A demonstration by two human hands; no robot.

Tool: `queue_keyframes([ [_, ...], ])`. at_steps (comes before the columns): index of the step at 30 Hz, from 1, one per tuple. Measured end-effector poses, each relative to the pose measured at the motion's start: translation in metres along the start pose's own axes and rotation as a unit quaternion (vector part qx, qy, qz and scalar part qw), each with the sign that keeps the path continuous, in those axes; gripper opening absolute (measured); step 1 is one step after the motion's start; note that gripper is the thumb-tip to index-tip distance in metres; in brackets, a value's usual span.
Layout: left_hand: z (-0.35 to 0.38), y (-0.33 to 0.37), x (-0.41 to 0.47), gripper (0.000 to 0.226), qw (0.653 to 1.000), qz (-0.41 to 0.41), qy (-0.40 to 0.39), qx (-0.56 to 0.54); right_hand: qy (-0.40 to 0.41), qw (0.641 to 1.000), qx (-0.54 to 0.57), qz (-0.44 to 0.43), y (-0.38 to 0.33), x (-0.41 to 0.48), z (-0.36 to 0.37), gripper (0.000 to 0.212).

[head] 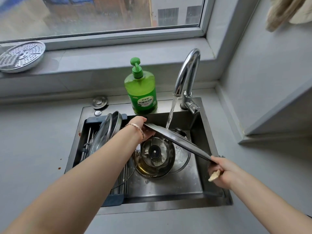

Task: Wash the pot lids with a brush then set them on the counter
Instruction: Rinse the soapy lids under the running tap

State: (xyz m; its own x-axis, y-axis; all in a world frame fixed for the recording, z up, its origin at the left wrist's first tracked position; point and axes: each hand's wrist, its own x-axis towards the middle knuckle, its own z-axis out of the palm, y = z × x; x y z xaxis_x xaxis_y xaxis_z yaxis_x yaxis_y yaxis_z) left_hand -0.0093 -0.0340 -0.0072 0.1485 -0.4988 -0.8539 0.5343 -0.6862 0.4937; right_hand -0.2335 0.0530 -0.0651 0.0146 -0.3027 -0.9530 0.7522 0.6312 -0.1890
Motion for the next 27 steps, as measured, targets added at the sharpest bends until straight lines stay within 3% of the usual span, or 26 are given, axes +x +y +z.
queue_keyframes([
  [6,0.022,0.006,0.005,0.018,0.999,-0.011,-0.030,0.041,0.018,0.999,0.026,0.016,0.003,0.015,-0.003,0.035],
  [9,0.012,0.008,0.004,0.027,0.998,-0.019,-0.043,0.052,0.036,0.999,-0.004,-0.016,0.003,0.018,-0.002,0.032],
  [16,-0.054,0.005,-0.022,0.016,0.995,0.025,-0.055,0.079,0.088,0.967,-0.213,-0.108,0.025,0.024,0.003,0.040],
  [18,-0.071,0.002,-0.025,0.031,0.994,0.046,-0.074,0.063,0.054,0.960,-0.241,-0.136,0.036,0.029,0.001,0.037],
  [20,-0.085,-0.002,-0.028,0.043,0.994,0.074,-0.067,0.042,0.021,0.950,-0.250,-0.183,0.046,0.028,0.004,0.034],
  [25,-0.100,-0.014,-0.025,0.033,0.991,0.116,-0.046,0.057,0.020,0.897,-0.261,-0.356,0.050,0.020,0.014,0.030],
  [27,-0.099,-0.022,-0.017,0.032,0.995,0.085,-0.047,0.030,0.033,0.865,-0.271,-0.420,0.039,0.007,0.017,0.026],
])
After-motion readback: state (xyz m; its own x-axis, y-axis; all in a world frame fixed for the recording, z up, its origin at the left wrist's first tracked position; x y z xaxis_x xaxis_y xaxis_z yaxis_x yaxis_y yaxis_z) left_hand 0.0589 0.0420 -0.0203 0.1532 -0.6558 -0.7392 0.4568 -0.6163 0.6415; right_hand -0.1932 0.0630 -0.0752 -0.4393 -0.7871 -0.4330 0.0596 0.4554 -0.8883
